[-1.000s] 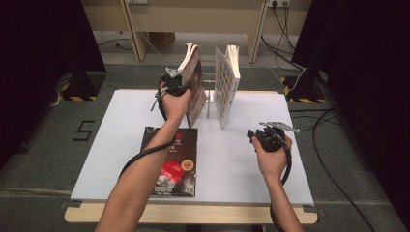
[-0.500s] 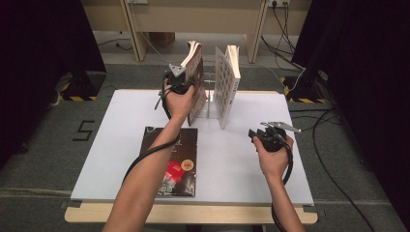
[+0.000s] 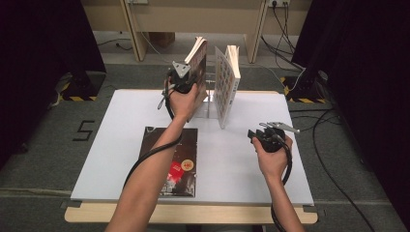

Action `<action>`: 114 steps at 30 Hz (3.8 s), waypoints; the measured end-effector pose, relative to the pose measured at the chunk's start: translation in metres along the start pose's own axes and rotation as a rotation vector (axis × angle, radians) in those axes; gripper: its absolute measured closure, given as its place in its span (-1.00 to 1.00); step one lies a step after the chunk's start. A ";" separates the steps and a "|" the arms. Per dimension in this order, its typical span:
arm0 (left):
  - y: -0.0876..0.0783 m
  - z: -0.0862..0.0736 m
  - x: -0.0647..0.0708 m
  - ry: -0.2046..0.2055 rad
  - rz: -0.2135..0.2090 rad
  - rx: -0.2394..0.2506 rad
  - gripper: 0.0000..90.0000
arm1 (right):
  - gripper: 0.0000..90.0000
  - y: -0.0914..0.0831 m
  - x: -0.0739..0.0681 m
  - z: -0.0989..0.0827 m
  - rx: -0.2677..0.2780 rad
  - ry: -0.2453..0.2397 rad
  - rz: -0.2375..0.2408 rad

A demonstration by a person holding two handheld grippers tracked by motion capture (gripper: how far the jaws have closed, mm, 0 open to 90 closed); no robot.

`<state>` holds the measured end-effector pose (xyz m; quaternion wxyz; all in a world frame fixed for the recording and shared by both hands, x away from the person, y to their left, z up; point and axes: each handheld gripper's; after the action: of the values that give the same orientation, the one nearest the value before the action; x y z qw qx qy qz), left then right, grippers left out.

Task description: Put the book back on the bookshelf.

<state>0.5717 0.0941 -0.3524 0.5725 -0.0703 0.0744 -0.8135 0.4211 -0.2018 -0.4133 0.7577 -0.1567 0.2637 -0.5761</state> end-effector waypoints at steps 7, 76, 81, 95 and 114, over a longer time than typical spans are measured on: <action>0.001 -0.011 0.001 0.063 0.001 0.005 0.68 | 0.40 -0.001 0.001 0.001 0.000 -0.004 0.007; -0.084 -0.060 -0.002 -0.078 -0.089 -0.121 0.85 | 0.37 -0.006 0.002 -0.001 -0.021 0.030 0.007; -0.079 -0.063 -0.003 -0.080 -0.066 -0.127 0.89 | 0.37 -0.007 0.003 -0.001 -0.019 0.029 0.009; -0.071 -0.061 -0.004 -0.081 -0.046 -0.137 0.93 | 0.36 -0.006 0.003 -0.001 -0.022 0.025 0.011; -0.084 -0.060 -0.010 -0.177 -0.016 -0.073 0.47 | 0.36 -0.006 0.004 -0.002 -0.020 0.026 0.011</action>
<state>0.4856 0.1343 -0.3949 0.5674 -0.1633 0.0527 -0.8054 0.4159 -0.2072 -0.4119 0.7556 -0.1556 0.2800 -0.5714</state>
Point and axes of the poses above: each handheld gripper's, and its own axes: y roughly forward along the jaws, z roughly out of its top, x roughly to its right, and after that the axes turned 3 degrees about -z, right-handed
